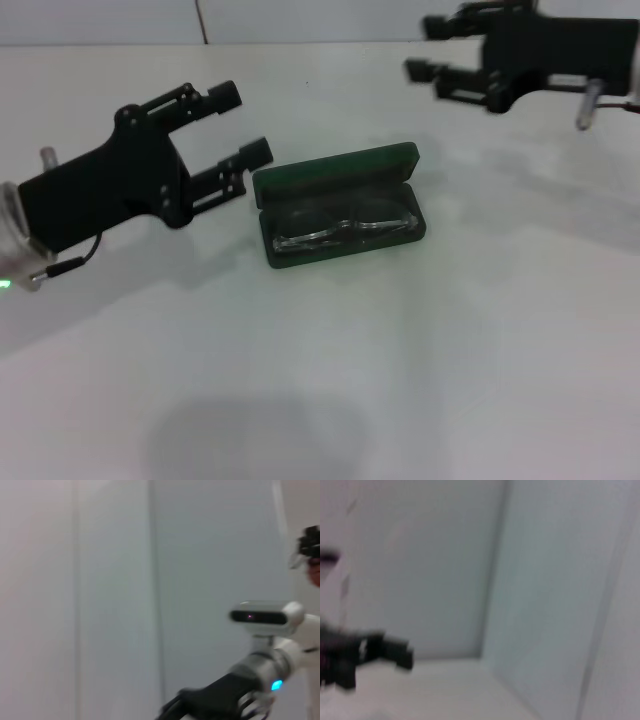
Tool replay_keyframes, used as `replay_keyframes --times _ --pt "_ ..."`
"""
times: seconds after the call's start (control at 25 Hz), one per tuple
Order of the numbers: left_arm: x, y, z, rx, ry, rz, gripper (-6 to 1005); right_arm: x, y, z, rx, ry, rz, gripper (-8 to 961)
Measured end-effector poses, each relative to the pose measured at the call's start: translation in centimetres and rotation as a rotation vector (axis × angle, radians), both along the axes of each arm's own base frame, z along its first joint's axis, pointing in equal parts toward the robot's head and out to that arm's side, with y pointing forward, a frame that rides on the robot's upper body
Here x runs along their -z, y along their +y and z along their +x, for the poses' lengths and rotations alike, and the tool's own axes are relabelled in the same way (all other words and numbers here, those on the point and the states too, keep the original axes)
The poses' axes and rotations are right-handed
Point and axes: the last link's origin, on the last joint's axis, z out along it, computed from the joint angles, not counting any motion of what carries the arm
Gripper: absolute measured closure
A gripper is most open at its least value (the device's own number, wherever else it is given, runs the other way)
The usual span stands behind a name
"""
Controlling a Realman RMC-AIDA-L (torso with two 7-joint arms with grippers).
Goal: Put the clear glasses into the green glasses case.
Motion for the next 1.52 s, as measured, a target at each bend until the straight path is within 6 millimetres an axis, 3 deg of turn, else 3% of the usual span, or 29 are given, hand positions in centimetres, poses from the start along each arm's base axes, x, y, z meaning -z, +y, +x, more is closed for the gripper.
replay_keyframes --times 0.28,0.52,0.68,1.04,1.52 --pt "2.2 4.7 0.8 -0.192 0.089 -0.027 316 -3.0 -1.1 5.7 0.153 0.216 0.001 486" --pt "5.0 9.6 2.2 -0.410 0.236 -0.088 315 -2.9 -2.2 7.7 0.201 0.228 0.029 485" --pt "7.0 11.2 3.4 -0.467 0.339 -0.121 315 -2.8 -2.7 8.4 0.218 0.229 0.036 485" --pt "9.3 9.7 4.8 -0.333 0.460 -0.243 315 -2.9 -3.0 9.3 0.239 0.219 0.045 484" --pt "10.4 6.9 2.7 -0.232 0.541 -0.266 314 -2.8 -2.5 9.2 0.247 0.209 0.057 483"
